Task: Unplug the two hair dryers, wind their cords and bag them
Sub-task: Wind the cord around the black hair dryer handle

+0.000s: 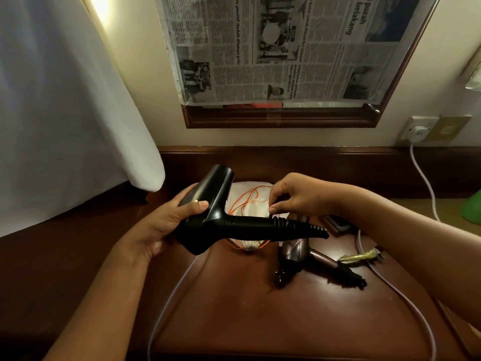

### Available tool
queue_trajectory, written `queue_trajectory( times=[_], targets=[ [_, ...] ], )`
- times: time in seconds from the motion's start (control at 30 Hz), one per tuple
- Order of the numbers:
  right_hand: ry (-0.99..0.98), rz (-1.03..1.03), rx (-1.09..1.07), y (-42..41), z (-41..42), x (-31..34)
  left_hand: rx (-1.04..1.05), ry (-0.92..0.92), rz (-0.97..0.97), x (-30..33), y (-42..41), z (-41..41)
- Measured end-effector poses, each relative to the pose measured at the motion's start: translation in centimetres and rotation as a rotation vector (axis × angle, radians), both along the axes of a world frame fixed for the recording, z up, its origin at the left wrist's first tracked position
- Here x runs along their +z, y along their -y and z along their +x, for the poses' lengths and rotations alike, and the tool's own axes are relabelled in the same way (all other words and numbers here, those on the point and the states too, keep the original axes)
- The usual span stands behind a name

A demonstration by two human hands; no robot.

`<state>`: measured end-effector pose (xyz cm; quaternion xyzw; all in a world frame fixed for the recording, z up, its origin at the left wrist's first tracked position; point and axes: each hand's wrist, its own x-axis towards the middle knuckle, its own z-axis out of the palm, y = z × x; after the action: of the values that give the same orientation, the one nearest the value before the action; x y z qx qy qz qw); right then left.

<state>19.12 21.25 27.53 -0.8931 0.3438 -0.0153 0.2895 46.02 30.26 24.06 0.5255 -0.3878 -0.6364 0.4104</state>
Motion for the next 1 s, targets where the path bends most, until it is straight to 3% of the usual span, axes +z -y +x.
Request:
queue_trajectory(
  times=[0.27, 0.47, 0.6, 0.77, 0.9, 1.0],
  targets=[
    [-0.248, -0.242, 0.013, -1.8, -0.3, -0.1, 0.257, 0.179, -0.128, 0.2, 0.4, -2.6],
    [-0.203, -0.198, -0.136, -3.1, -0.4, 0.3, 0.369, 0.185, -0.205, 0.3, 0.6, -3.8],
    [0.068, 0.046, -0.396, -3.8, -1.0, -0.3, 0.466, 0.184, -0.249, 0.1, 0.4, -4.4],
    [0.595, 0.593, -0.697, -4.9, -1.3, -2.5, 0.566, 0.095, -0.277, 0.1, 0.1, -5.2],
    [0.632, 0.846, -0.715, -5.8, -1.4, -4.3, 0.578, 0.016, -0.253, 0.0, -0.1, -5.3],
    [0.654, 0.879, -0.701, -6.4, -1.3, -6.0, 0.576, -0.038, -0.213, -0.4, -0.1, -5.2]
  ],
)
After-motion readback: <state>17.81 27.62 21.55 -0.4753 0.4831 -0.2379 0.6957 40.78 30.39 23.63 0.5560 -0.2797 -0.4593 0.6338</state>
